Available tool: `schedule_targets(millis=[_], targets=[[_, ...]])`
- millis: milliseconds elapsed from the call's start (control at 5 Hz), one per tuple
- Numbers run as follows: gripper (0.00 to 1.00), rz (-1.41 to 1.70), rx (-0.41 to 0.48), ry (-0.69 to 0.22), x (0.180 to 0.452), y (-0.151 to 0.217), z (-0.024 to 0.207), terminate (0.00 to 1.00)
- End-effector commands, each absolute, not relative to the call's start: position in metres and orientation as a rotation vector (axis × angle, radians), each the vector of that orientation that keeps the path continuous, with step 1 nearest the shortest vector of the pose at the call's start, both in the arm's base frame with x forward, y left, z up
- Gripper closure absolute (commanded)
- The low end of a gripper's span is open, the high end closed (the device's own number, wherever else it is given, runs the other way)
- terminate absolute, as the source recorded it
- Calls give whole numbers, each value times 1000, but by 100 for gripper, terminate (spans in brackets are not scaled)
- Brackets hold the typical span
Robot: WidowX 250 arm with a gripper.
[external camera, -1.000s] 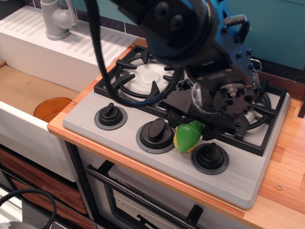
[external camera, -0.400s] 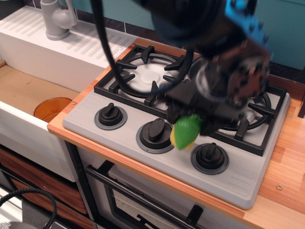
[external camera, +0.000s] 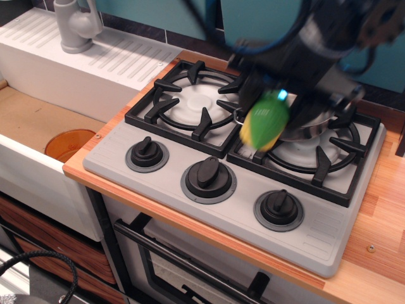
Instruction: Put pot or pan on stove and put corncob in pot or pan
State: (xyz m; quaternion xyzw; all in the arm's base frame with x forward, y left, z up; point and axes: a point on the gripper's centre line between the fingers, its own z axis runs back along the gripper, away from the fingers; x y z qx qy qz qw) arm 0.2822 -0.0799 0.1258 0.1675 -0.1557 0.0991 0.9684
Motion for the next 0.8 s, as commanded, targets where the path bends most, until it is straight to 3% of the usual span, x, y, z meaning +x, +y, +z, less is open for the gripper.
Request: schedule_targets(millis=[0, 400, 600], targets=[[100, 209, 319, -387, 336, -97, 141, 0], [100, 206, 294, -445, 377, -97, 119, 0], [100, 199, 287, -454, 381, -93, 113, 0]])
